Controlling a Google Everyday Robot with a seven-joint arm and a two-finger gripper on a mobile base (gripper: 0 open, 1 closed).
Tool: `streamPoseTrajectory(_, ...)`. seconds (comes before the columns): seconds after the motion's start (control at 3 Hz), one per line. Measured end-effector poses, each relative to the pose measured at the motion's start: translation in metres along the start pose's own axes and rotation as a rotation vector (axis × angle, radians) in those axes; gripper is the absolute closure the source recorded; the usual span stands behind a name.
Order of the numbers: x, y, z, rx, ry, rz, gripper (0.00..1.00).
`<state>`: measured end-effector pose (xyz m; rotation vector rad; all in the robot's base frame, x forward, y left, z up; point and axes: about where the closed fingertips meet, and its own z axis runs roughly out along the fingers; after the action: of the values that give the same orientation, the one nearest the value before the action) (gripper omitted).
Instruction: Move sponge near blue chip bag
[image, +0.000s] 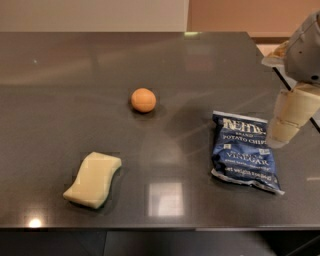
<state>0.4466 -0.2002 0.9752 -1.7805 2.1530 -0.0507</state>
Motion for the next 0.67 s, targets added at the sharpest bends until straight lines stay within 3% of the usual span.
streamPoseTrajectory(0.67, -0.079, 0.009, 0.046, -0.128, -0.094, -0.204, 0.0)
